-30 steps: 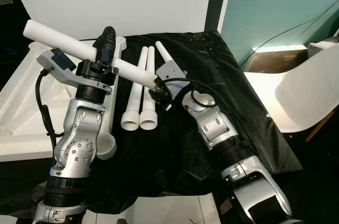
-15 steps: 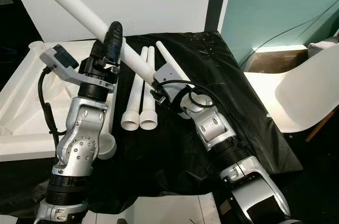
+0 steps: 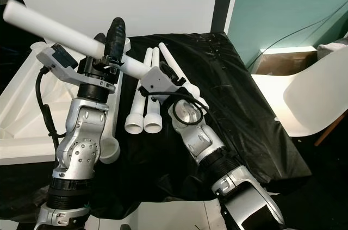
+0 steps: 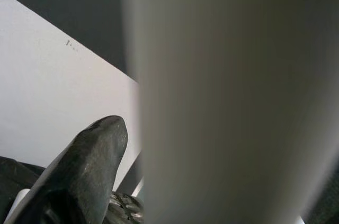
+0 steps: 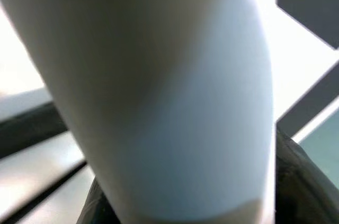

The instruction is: Building children table

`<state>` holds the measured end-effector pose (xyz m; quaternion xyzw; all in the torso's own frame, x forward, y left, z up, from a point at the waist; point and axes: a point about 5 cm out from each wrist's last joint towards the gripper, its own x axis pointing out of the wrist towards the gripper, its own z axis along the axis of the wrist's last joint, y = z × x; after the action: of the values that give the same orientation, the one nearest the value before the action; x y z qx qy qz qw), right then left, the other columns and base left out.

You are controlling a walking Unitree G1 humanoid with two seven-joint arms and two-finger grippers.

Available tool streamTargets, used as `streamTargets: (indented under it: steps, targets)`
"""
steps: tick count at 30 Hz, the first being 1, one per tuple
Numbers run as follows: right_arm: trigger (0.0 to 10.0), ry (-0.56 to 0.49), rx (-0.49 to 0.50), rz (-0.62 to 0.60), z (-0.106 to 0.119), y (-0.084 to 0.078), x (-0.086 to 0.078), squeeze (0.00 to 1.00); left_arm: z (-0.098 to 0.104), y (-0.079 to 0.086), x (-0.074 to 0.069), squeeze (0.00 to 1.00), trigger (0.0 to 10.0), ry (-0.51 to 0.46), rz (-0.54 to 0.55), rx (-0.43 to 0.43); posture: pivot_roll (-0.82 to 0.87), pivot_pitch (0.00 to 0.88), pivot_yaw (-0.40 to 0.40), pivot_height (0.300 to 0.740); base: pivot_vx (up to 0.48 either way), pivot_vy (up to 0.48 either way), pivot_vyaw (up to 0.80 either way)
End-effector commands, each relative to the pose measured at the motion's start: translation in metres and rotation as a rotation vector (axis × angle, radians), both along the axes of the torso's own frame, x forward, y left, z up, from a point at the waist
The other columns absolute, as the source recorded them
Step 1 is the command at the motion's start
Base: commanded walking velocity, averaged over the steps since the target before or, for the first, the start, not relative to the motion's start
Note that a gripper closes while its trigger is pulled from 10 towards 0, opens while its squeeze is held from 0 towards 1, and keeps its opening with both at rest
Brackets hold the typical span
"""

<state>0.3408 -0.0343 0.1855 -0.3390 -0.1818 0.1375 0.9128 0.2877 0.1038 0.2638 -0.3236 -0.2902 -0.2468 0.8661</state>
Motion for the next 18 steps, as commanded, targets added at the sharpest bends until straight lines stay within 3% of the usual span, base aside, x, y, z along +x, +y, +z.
streamTargets:
  steps: [1, 2, 3, 7, 8, 9, 10, 14, 15, 18]
  targets:
    - [0.0, -0.068, -0.019, 0.011, 0.002, 0.006, -0.001, 0.00, 0.001, -0.003, -0.001, 0.00, 10.0, -0.035, -0.037, 0.030, -0.02, 0.000, 0.012, 0.740, 0.000, 0.000, 0.00]
    - [0.0, -0.074, -0.006, 0.010, 0.001, 0.008, -0.003, 0.00, 0.001, -0.002, -0.002, 0.00, 7.6, -0.032, -0.039, 0.006, -0.02, 0.000, 0.011, 0.740, 0.000, 0.000, 0.00]
    - [0.0, -0.078, 0.007, 0.007, -0.001, 0.010, -0.005, 0.00, 0.001, 0.001, -0.002, 0.00, 0.2, -0.032, -0.041, -0.020, -0.02, 0.000, 0.010, 0.740, 0.000, 0.000, 0.00]
    - [0.0, -0.076, 0.026, 0.001, -0.002, 0.012, -0.007, 0.00, 0.000, 0.003, -0.004, 0.00, 0.0, -0.036, -0.045, -0.036, -0.01, 0.000, 0.008, 0.740, 0.000, 0.000, 0.00]
    - [3.8, -0.075, 0.039, -0.009, -0.003, 0.012, -0.008, 0.00, 0.000, 0.004, -0.005, 0.00, 0.0, -0.041, -0.047, -0.040, -0.01, 0.000, 0.007, 0.740, 0.000, 0.000, 0.00]
    - [3.8, -0.075, 0.039, -0.009, -0.003, 0.012, -0.008, 0.00, 0.000, 0.004, -0.005, 0.00, 0.0, -0.041, -0.047, -0.040, -0.01, 0.000, 0.007, 0.740, 0.000, 0.000, 0.00]
    - [10.0, -0.076, 0.049, -0.020, -0.002, 0.012, -0.007, 0.00, -0.001, 0.004, -0.006, 0.00, 0.0, -0.044, -0.051, -0.040, -0.01, 0.000, 0.007, 0.740, 0.000, 0.000, 0.00]
    - [10.0, -0.057, 0.047, -0.025, 0.000, 0.012, -0.004, 0.00, -0.002, 0.001, -0.008, 0.00, 0.0, -0.052, -0.062, -0.028, -0.02, 0.000, 0.007, 0.740, 0.000, 0.000, 0.00]
    - [10.0, -0.002, 0.065, 0.004, 0.003, 0.012, -0.002, 1.00, -0.002, 0.000, -0.008, 0.00, 0.0, -0.057, -0.069, -0.022, -0.02, 0.000, 0.007, 0.740, 0.000, 0.000, 0.00]
    - [10.0, 0.079, 0.080, 0.090, 0.011, 0.013, 0.000, 1.00, -0.001, -0.002, -0.008, 0.00, 0.0, -0.065, -0.074, -0.011, -0.02, 0.000, 0.008, 0.740, 0.000, 0.000, 0.00]
